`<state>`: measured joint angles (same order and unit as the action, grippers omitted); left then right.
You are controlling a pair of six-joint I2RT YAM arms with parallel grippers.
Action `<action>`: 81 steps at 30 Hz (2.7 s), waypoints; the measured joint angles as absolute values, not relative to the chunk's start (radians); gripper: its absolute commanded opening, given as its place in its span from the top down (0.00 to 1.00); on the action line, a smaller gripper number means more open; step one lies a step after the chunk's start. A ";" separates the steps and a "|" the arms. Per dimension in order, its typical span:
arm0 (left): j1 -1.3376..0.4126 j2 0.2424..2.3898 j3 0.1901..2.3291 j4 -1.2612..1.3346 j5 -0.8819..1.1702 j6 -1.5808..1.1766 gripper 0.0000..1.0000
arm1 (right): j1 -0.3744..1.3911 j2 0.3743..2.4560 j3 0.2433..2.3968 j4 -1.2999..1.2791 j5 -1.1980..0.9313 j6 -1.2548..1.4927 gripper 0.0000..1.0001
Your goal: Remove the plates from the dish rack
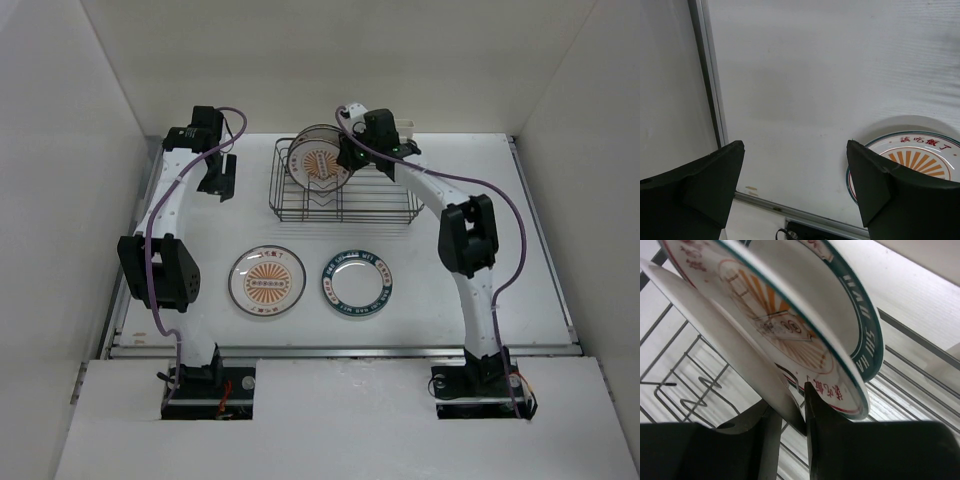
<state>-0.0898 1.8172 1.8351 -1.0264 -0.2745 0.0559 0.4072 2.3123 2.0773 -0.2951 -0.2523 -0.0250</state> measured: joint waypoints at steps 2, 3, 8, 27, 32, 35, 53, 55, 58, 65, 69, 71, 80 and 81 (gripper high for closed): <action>-0.090 1.817 1.835 -1.030 -0.273 0.056 0.19 | 0.412 2.277 2.026 -0.272 -0.242 -0.056 1.00; -0.090 1.817 1.835 -1.031 -0.271 0.056 0.19 | 0.413 2.266 2.015 -0.268 -0.235 -0.070 1.00; -0.091 1.817 1.835 -1.031 -0.247 0.056 0.19 | 0.413 2.174 1.979 -0.275 -0.208 -0.106 1.00; -0.202 1.935 2.095 -0.824 -0.039 0.186 0.17 | 0.390 1.562 1.538 -0.439 -0.579 0.087 1.00; -0.233 2.017 2.098 -0.661 0.083 0.207 0.17 | 0.387 1.552 1.169 -0.552 -0.731 0.140 1.00; -0.241 2.080 2.112 -0.583 0.130 0.213 0.15 | 0.383 1.526 1.016 -0.562 -0.735 0.192 1.00; -0.274 2.252 2.183 -0.438 0.158 0.220 0.14 | 0.292 1.579 0.888 -0.376 -0.707 0.310 0.91; -0.281 2.252 2.187 -0.436 0.157 0.222 0.14 | 0.281 1.582 0.889 -0.372 -0.708 0.307 0.79; -0.282 2.252 2.189 -0.433 0.157 0.228 0.14 | 0.279 1.583 0.889 -0.374 -0.695 0.284 0.52; -0.293 2.252 2.189 -0.431 0.147 0.256 0.14 | 0.279 1.585 0.930 -0.469 -0.611 0.243 0.34; -0.294 2.252 2.189 -0.430 0.137 0.276 0.14 | 0.276 1.584 0.986 -0.554 -0.538 0.241 0.30; -0.294 2.252 2.189 -0.430 0.133 0.285 0.14 | 0.276 1.584 1.010 -0.600 -0.497 0.240 0.30; -0.295 2.266 2.199 -0.428 0.126 0.318 0.12 | 0.276 1.585 1.032 -0.653 -0.407 0.243 0.43; -0.297 2.270 2.200 -0.428 0.125 0.320 0.12 | 0.276 1.596 1.031 -0.647 -0.407 0.245 0.46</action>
<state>-0.2966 2.2704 2.2002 -0.4278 0.1249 0.3199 0.2760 1.5963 1.0313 -0.6472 -0.4072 0.2451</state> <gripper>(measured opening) 0.880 0.586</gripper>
